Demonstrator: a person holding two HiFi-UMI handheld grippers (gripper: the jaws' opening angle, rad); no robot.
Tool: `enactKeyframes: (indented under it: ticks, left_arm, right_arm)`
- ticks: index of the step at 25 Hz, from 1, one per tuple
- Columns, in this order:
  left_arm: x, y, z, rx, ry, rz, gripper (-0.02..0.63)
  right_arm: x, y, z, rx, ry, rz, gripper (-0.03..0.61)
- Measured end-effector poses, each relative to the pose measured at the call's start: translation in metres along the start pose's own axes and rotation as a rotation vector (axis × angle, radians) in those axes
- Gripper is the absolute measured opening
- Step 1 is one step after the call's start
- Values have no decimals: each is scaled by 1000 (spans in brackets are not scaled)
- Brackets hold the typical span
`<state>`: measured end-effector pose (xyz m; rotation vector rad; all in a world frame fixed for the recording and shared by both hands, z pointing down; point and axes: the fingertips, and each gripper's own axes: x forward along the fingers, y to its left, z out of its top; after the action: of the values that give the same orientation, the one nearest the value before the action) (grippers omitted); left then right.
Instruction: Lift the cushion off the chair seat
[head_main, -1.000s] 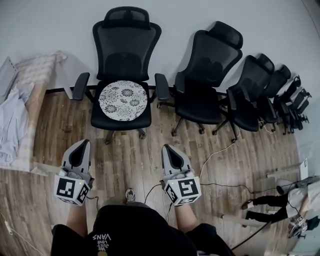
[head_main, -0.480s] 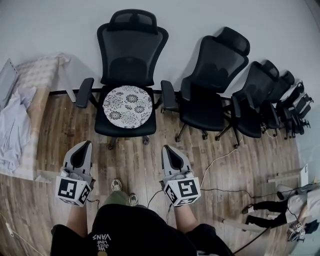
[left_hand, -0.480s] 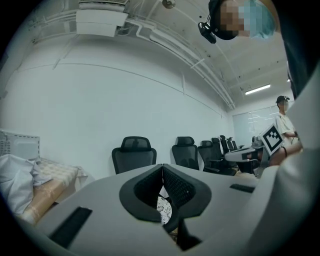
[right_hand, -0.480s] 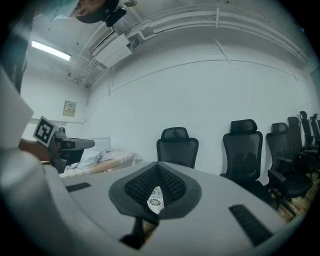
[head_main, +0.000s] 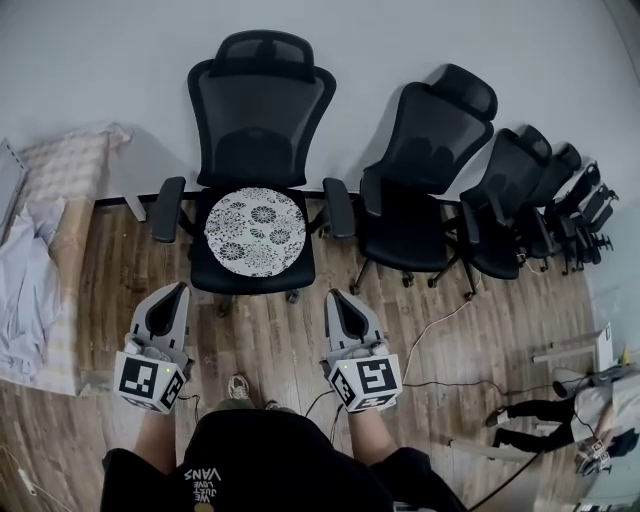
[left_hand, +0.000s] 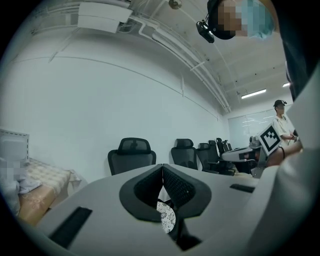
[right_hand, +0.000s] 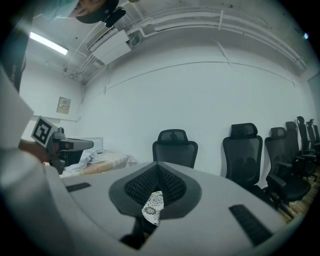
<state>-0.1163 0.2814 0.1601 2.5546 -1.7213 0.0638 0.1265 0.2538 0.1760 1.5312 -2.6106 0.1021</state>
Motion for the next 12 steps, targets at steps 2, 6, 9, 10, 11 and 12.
enactKeyframes:
  ticks: [2, 6, 9, 10, 11, 12]
  left_arm:
    - [6, 8, 1, 2, -2, -15, 12]
    - [16, 22, 0, 5, 2, -38, 12]
    - [26, 29, -3, -1, 10, -47, 12]
    - [30, 31, -4, -2, 15, -50, 12]
    - [33, 33, -5, -3, 18, -53, 12]
    - [38, 36, -5, -3, 20, -56, 12]
  right_arm:
    - [8, 2, 2, -1, -1, -13, 17]
    - [22, 5, 3, 5, -7, -35, 17]
    - [30, 3, -1, 7, 5, -44, 17]
    - [34, 1, -2, 9, 9, -47, 17]
    - [37, 0, -3, 11, 12, -50, 17]
    - [41, -2, -3, 13, 13, -52, 17]
